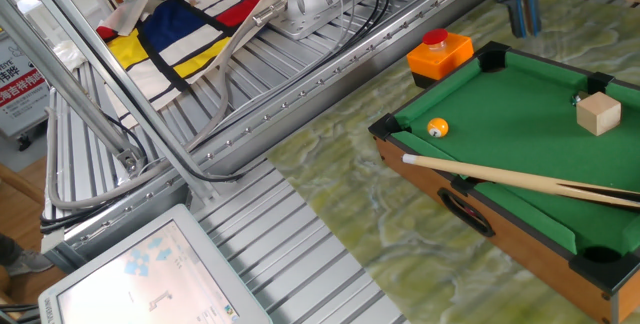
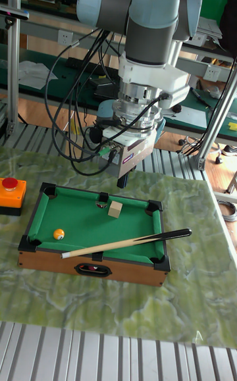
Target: Hit the pool ball
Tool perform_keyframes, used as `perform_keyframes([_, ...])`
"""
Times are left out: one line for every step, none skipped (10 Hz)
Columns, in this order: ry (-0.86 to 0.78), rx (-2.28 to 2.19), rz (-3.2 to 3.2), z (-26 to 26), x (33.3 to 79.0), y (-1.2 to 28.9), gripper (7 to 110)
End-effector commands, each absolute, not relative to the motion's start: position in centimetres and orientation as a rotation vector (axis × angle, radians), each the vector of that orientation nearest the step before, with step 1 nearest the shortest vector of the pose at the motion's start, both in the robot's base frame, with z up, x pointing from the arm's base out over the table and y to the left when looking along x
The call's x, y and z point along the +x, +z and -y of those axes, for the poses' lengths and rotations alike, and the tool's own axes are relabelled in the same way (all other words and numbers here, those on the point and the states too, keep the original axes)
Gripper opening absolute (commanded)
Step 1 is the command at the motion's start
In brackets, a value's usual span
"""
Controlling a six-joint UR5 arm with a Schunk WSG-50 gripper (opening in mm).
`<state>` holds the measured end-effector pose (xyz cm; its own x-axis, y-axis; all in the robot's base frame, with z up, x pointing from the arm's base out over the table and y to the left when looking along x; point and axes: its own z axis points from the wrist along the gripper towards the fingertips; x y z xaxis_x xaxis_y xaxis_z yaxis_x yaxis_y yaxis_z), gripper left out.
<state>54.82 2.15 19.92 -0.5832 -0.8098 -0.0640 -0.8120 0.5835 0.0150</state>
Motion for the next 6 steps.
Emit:
perform_keyframes([0.084, -1.341, -2.795, -2.2, 54.5, 20.0, 7])
perform_keyframes([0.085, -1.34, -2.797, -2.2, 54.5, 20.0, 7])
perform_keyframes([0.107, -1.348, -2.808, -2.4, 54.0, 20.1, 7])
perform_keyframes([0.103, -1.35, -2.828, -2.1, 53.6, 20.0, 7])
perform_keyframes([0.093, -1.278, -2.844, -2.2, 54.1, 20.0, 7])
perform_keyframes([0.114, -1.167, -2.861, -2.7, 54.6, 20.1, 7])
